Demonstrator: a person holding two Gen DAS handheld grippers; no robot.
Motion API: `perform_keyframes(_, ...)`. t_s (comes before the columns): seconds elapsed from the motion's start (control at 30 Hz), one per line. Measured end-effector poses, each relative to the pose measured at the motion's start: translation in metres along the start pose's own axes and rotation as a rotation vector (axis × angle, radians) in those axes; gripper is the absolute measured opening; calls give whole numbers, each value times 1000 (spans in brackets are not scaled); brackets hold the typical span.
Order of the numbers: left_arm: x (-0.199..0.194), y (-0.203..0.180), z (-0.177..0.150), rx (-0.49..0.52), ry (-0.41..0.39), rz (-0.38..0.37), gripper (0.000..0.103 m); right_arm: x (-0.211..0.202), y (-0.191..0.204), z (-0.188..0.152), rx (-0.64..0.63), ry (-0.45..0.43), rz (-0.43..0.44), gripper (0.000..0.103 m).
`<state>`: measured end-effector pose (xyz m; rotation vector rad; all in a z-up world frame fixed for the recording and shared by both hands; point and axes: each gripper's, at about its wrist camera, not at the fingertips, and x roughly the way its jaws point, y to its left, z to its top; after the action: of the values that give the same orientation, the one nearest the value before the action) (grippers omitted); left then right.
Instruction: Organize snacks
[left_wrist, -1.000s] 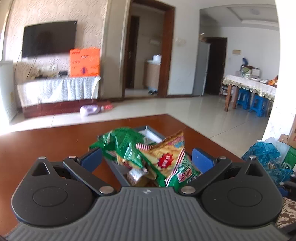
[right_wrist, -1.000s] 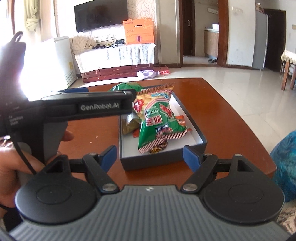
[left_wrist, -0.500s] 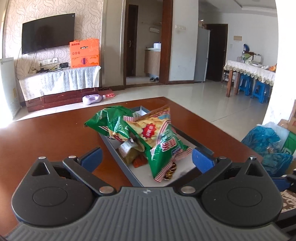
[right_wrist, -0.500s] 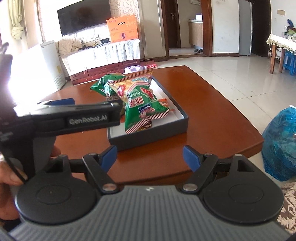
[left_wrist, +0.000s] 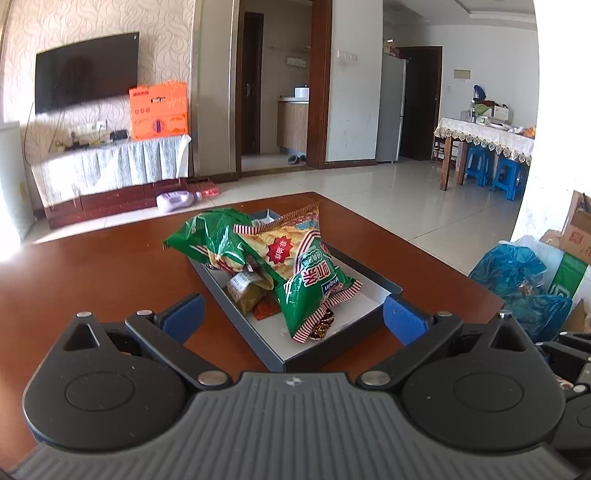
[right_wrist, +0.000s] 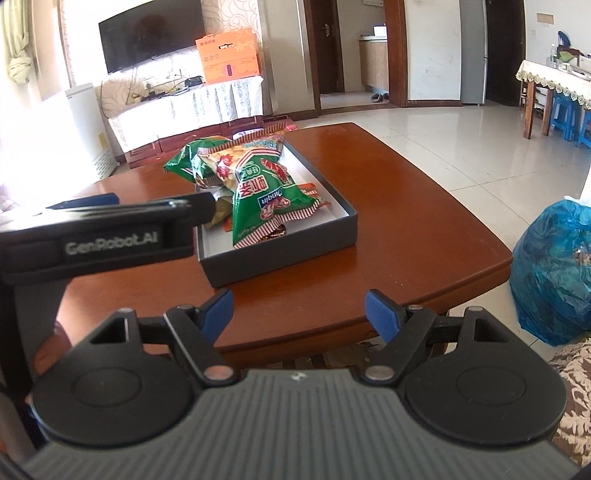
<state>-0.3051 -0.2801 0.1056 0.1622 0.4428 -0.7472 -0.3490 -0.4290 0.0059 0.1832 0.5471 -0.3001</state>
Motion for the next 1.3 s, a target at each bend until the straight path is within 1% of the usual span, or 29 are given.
perform_keyframes(0.1, -4, -5, 0, 15, -15, 11, 103, 2, -2, 0, 6, 9, -1, 80)
perform_keyframes(0.17, -8, -9, 0, 12, -45, 54, 103, 2, -4, 1, 14, 13, 1, 80)
perform_keyframes(0.23, -14, -13, -2, 12, -101, 108, 103, 3, -6, 0, 20, 16, 2, 80)
perform_keyframes(0.3, -21, -18, -4, 17, -151, 150, 103, 3, -7, 0, 23, 20, 4, 80)
perform_keyframes(0.33, -23, -20, -4, 18, -161, 158, 103, 3, -7, 1, 25, 22, 5, 80)
perform_keyframes(0.37, -24, -21, -4, 17, -157, 141, 103, 4, -8, 1, 27, 23, 6, 80)
perform_keyframes(0.47, -23, -21, -2, 19, -104, 60, 103, 4, -10, 1, 35, 27, 12, 80)
perform_keyframes(0.53, -24, -21, -2, 22, -86, 36, 103, 3, -10, 1, 33, 24, 14, 80)
perform_keyframes(0.67, -27, -24, -4, 26, -82, 28, 103, 1, -11, 0, 34, 38, 7, 80)
perform_keyframes(0.77, -28, -28, -4, 39, -54, 4, 103, -1, -9, -1, 22, 47, -17, 80)
perform_keyframes(0.9, -30, -34, -8, 65, -45, -6, 103, -2, -6, -5, -25, 44, -51, 80)
perform_keyframes(1.0, -31, -32, -7, 48, -46, -12, 103, -3, -7, -8, -36, 48, -48, 80)
perform_keyframes(1.13, -29, -27, -6, 17, -37, -12, 103, -2, -13, -8, -14, 57, -39, 80)
perform_keyframes(1.3, -27, -27, -7, 24, -27, -8, 103, -3, -14, -9, -13, 61, -34, 80)
